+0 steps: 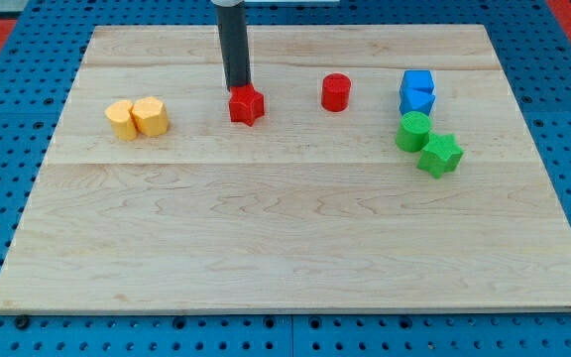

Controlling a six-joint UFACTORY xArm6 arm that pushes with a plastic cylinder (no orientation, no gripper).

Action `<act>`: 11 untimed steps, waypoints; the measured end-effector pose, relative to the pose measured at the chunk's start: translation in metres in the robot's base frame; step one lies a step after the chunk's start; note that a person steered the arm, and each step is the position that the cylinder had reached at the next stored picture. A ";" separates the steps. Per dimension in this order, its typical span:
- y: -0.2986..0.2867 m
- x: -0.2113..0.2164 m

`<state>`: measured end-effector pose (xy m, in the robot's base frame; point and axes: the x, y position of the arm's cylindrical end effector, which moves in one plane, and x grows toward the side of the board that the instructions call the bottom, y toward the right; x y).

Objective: Push the red star towards the top right of the yellow hexagon

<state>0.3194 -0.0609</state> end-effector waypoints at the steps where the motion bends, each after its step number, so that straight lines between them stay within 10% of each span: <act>1: 0.022 0.000; 3: 0.061 0.015; 9: -0.075 0.042; 11: -0.033 -0.008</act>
